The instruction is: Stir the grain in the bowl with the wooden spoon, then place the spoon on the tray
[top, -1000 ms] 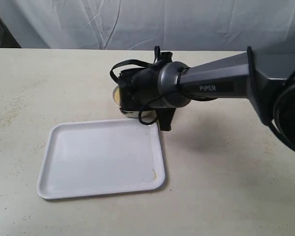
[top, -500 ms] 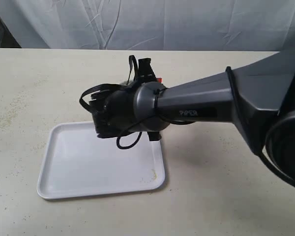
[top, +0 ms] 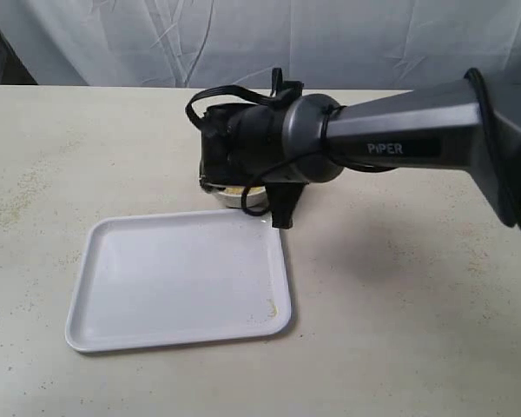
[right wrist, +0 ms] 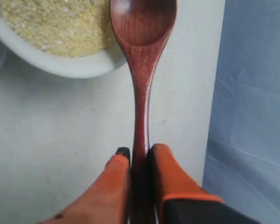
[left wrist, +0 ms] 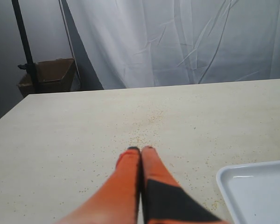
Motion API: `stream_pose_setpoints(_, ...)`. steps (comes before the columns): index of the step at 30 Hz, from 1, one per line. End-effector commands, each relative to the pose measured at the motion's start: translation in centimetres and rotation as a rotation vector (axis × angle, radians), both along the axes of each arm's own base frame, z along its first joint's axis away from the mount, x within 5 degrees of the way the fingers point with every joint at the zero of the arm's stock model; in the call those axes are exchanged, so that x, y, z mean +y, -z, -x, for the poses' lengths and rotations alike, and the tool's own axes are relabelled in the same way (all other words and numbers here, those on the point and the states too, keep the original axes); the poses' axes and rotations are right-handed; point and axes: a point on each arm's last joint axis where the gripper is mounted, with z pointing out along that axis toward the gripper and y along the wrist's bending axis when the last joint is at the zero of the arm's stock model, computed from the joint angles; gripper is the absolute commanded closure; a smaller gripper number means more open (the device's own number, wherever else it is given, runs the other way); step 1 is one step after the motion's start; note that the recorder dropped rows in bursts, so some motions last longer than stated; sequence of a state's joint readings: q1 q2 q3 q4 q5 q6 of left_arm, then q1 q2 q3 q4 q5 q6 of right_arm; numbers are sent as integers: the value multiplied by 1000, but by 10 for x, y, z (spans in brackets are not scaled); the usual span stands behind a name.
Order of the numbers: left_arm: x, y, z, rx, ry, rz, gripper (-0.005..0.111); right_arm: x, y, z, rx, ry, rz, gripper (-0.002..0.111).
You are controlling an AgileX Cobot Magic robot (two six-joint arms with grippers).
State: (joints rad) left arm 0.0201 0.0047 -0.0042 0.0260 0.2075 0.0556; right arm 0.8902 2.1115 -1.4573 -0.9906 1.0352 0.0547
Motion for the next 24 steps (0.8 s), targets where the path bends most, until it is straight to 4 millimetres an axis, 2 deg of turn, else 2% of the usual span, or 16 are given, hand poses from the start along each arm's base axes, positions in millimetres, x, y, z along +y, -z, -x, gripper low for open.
stream_pose_setpoints(1, 0, 1, 0, -6, 5, -1, 106, 3, 0, 1, 32, 6, -72, 109)
stream_pose_setpoints(9, 0, 1, 0, -6, 5, -1, 106, 6, 3, 8, 77, 31, -96, 109)
stream_pose_setpoints(19, 0, 1, 0, -6, 5, -1, 106, 9, -29, 19, -63, -26, 36, 109)
stream_pose_setpoints(24, 0, 1, 0, -6, 5, -1, 106, 8, -31, 20, -76, -14, 65, 109)
